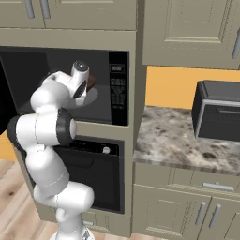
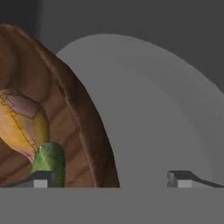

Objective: The microwave is finished heating the chicken drumstick and cucumber. Take the bowl containing the food and place it on the dining counter.

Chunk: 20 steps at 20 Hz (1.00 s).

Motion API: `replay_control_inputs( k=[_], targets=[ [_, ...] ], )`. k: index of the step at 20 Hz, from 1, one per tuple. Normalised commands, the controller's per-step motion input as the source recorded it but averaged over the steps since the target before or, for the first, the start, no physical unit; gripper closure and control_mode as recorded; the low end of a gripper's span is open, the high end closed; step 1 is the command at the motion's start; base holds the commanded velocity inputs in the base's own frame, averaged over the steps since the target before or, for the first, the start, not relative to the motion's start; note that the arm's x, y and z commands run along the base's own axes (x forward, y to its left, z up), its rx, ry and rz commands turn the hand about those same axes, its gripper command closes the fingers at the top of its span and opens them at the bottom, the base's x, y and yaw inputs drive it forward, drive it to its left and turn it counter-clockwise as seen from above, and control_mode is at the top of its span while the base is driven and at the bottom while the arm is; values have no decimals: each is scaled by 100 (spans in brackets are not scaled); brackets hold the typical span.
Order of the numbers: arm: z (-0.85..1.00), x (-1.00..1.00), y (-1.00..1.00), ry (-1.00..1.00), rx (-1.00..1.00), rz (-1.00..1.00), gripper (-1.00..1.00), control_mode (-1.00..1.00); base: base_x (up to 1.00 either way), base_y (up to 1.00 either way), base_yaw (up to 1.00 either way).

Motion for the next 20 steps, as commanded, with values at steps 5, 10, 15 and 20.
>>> replay_control_inputs(
  k=[5, 10, 15, 20],
  targets=[
    [-17, 37, 16, 3, 0, 0, 100, -100, 0, 0, 0],
    [-4, 2, 5, 2, 0, 0, 100, -100, 0, 0, 0],
    [0, -1, 0, 0, 0, 0, 100, -100, 0, 0, 0],
    [0, -29, -1, -2, 0, 0, 100, -100, 0, 0, 0]
  ],
)
